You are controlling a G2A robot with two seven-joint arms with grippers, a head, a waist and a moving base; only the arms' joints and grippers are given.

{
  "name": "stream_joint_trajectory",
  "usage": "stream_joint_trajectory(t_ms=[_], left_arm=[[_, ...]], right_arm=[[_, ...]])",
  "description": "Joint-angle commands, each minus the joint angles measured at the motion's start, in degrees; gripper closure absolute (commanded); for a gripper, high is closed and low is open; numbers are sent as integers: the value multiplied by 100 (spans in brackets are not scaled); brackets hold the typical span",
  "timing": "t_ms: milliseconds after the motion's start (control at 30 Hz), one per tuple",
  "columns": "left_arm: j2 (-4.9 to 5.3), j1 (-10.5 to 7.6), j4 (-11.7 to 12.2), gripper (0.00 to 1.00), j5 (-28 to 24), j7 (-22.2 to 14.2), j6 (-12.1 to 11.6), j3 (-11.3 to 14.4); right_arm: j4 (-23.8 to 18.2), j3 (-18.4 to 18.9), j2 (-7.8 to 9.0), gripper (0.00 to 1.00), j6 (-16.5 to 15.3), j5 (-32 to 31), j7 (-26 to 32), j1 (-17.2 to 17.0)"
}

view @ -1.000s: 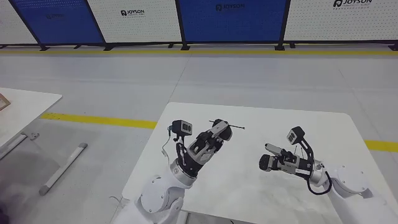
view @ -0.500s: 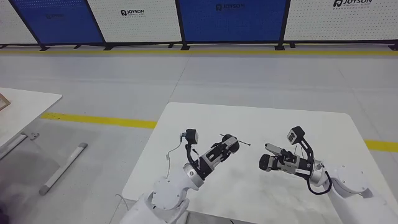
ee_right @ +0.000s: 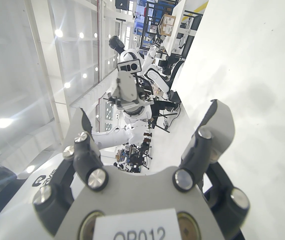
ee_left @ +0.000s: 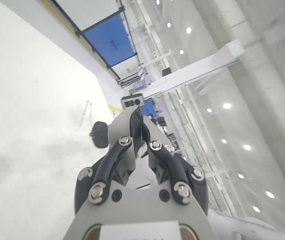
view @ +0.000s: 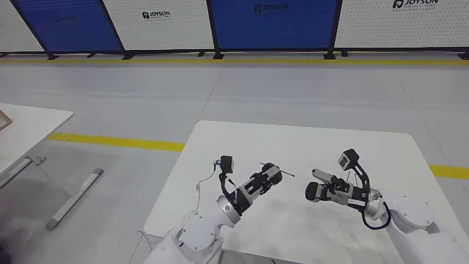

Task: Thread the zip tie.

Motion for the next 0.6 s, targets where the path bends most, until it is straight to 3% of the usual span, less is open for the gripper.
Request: stream_joint_trajectory(t_ms=[0, 233, 333, 433, 567], left_arm=[[1, 0, 4, 100, 114, -2, 62, 0], [-7, -17, -13, 100, 66, 43, 16, 7], [-21, 8, -131, 100, -14, 228, -363, -22], [-31, 71, -367, 100, 12, 423, -843, -66], [-32, 228, -932, 100, 264, 601, -843, -172]], right_arm=[[0, 0, 0, 0, 0, 0, 0, 0], [0, 0, 0, 0, 0, 0, 0, 0], [0, 0, 0, 0, 0, 0, 0, 0], [0, 0, 0, 0, 0, 0, 0, 0], [0, 0, 0, 0, 0, 0, 0, 0]])
